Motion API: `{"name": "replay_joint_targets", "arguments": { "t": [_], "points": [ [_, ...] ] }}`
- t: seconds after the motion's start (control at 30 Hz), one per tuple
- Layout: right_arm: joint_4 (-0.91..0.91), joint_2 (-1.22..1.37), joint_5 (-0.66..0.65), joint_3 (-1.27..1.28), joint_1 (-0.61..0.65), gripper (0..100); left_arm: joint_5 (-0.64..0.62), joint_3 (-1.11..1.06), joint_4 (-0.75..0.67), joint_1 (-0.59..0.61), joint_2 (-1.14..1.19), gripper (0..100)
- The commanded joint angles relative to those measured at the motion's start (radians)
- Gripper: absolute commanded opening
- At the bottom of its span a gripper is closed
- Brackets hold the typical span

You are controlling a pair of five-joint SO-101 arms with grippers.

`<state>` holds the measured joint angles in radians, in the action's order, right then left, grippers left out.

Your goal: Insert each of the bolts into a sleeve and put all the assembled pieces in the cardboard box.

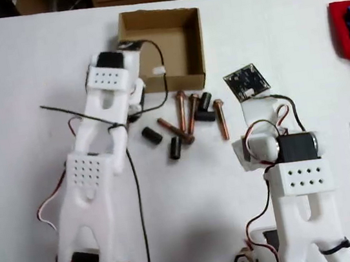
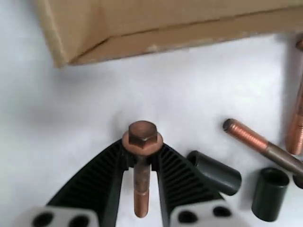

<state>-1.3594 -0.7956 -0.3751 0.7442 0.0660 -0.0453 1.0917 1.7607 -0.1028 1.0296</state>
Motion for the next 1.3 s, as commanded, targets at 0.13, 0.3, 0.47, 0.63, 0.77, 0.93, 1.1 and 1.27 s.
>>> {"name": "replay_joint_targets", "arguments": {
  "t": [0.13, 0.3, 0.47, 0.63, 0.77, 0.93, 1.1, 1.27],
  "points": [
    [0.051, -0.031, -0.008, -0.005, -0.012, 2.0, -0.009, 0.064, 0.026, -0.006, -0.052, 2],
    [0.097, -0.035, -0.006, -0.005, -0.012, 2.0, -0.066, 0.047, 0.028, 0.002, -0.247, 2],
    [0.094, -0.041, 0.002, -0.005, -0.004, 2.0, -0.121, -0.208, 0.026, -0.006, -0.571, 2],
    [0.099, -0.041, 0.002, -0.005, -0.004, 2.0, -0.121, -0.595, -0.02, -0.003, -0.954, 2],
    [0.171, -0.042, 0.049, 0.009, 0.051, 2.0, -0.123, -0.877, -0.215, -0.006, -1.278, 2],
    [0.407, -0.136, 0.278, 0.164, 0.156, 2.0, -0.124, -1.28, -0.598, -0.017, -1.623, 2],
    [0.796, -0.334, 0.362, 0.489, 0.259, 2.0, -0.127, -1.652, -0.964, -0.017, -1.904, 2],
    [1.164, -0.562, 0.362, 0.795, 0.323, 2.0, -0.385, -1.879, -1.185, -0.017, -2.147, 3]
  ]
}}
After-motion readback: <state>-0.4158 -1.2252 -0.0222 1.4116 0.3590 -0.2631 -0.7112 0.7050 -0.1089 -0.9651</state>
